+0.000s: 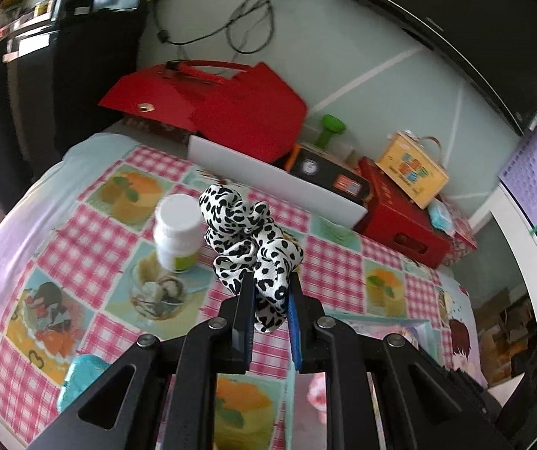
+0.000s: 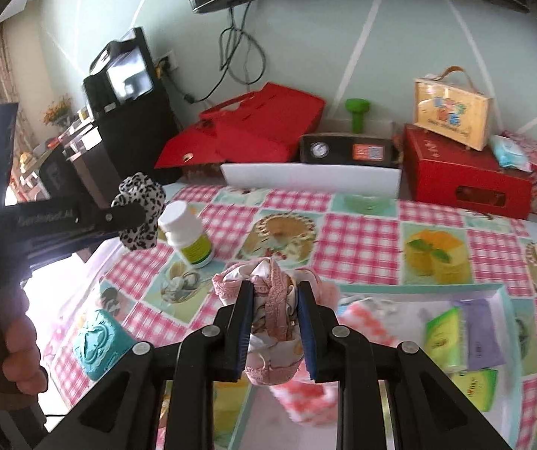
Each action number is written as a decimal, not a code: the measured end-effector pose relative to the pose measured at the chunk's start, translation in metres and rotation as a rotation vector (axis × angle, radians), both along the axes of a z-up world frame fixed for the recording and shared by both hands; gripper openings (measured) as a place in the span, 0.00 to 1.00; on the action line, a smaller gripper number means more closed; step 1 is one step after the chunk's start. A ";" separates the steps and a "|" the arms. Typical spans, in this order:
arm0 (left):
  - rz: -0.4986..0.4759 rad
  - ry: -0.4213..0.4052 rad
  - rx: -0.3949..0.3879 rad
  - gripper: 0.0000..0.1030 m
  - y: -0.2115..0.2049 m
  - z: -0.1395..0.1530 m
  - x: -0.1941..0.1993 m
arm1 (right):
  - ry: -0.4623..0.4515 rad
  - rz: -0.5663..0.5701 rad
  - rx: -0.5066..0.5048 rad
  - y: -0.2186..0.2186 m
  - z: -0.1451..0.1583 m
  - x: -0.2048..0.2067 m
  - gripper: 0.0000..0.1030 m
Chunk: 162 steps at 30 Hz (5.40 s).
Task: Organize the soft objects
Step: 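Carry the scrunchie and floral cloth over the white tray with both grippers, then open both grippers to drop the scrunchie and floral cloth into the tray, then move both tools back toward the gold compact and red hair tie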
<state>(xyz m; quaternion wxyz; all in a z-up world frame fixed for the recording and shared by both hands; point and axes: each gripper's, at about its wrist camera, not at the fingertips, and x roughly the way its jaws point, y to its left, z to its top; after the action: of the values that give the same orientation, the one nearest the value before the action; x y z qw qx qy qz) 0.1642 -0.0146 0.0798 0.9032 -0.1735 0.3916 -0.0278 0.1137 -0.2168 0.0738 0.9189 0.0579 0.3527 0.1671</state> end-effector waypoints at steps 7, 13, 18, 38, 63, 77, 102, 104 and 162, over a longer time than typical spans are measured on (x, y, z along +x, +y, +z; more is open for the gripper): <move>-0.092 0.005 0.012 0.15 -0.032 -0.002 -0.002 | -0.024 -0.103 0.009 -0.038 0.009 -0.006 0.24; -0.150 0.008 0.029 0.15 -0.055 -0.003 -0.006 | -0.020 -0.205 0.024 -0.072 0.010 -0.010 0.24; -0.206 0.020 0.043 0.15 -0.075 -0.007 -0.010 | -0.028 -0.288 0.029 -0.099 0.014 -0.018 0.24; -0.407 0.142 0.092 0.15 -0.144 -0.048 -0.034 | 0.121 -0.482 0.003 -0.151 -0.014 -0.035 0.24; -0.502 0.294 0.166 0.40 -0.177 -0.092 -0.044 | 0.356 -0.518 -0.079 -0.156 -0.080 -0.045 0.28; -0.407 0.202 0.154 0.67 -0.150 -0.057 -0.040 | 0.279 -0.532 -0.112 -0.152 -0.055 -0.048 0.69; -0.183 0.216 0.193 0.91 -0.113 -0.081 -0.013 | 0.323 -0.485 -0.161 -0.142 -0.068 -0.038 1.00; -0.178 0.217 0.194 0.91 -0.113 -0.080 -0.013 | 0.325 -0.478 -0.159 -0.141 -0.069 -0.038 1.00; 0.143 0.254 0.136 0.91 0.005 -0.081 -0.122 | 0.229 -0.080 -0.105 -0.016 -0.052 -0.074 1.00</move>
<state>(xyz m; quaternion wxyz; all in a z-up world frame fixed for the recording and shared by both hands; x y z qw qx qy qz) 0.0418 -0.0101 -0.0013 0.8558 -0.1413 0.4903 0.0854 0.0397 -0.2330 0.0218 0.8803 0.0423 0.4609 0.1038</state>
